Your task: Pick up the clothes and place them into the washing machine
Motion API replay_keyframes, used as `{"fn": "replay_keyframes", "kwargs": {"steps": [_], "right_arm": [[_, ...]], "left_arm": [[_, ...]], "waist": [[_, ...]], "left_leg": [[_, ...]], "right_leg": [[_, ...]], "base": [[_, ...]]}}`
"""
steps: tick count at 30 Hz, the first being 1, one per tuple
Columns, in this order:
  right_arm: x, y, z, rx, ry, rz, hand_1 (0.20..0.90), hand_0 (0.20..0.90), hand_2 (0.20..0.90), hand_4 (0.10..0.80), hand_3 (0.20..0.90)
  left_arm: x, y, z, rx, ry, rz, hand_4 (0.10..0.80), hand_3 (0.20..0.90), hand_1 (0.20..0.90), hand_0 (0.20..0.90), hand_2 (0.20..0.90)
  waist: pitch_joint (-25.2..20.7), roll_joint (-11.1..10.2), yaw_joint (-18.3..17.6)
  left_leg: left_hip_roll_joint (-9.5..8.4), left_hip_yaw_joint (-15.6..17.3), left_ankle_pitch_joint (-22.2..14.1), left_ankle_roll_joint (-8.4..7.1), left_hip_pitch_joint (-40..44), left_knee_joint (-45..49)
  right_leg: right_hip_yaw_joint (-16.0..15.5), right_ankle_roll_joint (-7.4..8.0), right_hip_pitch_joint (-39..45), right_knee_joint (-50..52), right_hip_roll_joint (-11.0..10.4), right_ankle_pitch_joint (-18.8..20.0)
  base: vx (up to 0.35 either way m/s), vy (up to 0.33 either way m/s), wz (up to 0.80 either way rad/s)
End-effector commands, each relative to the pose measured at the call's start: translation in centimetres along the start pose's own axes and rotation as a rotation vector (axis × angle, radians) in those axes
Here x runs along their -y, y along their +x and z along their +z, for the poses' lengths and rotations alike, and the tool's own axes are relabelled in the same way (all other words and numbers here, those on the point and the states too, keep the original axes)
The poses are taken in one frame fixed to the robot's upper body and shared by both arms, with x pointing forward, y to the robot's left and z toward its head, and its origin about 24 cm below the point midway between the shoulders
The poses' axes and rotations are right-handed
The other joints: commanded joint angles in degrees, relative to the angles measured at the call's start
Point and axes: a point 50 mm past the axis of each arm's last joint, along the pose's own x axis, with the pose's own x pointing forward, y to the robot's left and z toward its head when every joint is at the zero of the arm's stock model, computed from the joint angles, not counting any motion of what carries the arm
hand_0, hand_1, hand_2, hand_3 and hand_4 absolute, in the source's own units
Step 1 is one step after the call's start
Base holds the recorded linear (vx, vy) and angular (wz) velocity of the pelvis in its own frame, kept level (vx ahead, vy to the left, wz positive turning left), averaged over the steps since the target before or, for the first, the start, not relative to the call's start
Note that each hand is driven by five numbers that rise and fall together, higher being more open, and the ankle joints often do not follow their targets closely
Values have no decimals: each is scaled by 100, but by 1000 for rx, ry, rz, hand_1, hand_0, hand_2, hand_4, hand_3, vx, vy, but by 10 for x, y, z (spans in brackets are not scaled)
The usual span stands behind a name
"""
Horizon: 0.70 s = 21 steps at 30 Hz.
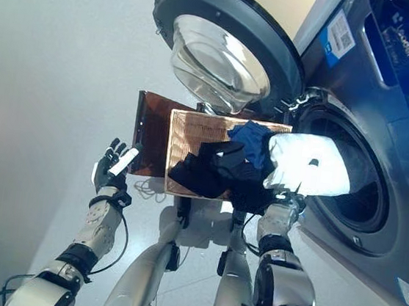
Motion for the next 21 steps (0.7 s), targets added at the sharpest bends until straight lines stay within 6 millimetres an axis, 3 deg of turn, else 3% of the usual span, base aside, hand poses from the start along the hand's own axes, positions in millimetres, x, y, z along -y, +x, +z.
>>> {"fn": "replay_keyframes", "kwargs": {"steps": [1,6,8,21], "right_arm": [[-32,16,76,300,123,33,200,200,200,300,200],[-45,20,94,340,129,38,200,200,200,300,200],[-66,20,117,402,181,41,200,200,200,300,200],[-90,17,171,534,253,-47,200,200,200,300,200]], "left_arm": [[14,5,20,108,15,-78,800,900,900,900,900],[14,3,20,107,13,-96,800,900,900,900,900],[11,0,17,99,13,-109,800,900,900,900,900],[5,-6,24,123,26,-131,800,900,900,900,900]], "waist": [[-165,42,91],[-197,116,146],[-219,206,180],[-302,321,234]], "left_leg": [[-272,-29,-708,-415,477,13],[-283,-12,-691,-413,426,-25],[-294,-3,-687,-427,349,-43],[-286,48,-711,-440,139,-48]], "right_leg": [[9,326,269,-23,-167,-208],[31,329,183,-20,-171,-202],[79,322,87,-20,-171,-196],[153,311,-157,-21,-131,-182]], "base": [[20,11,-3],[7,2,-1],[22,-1,-6],[13,-6,-4]]}}
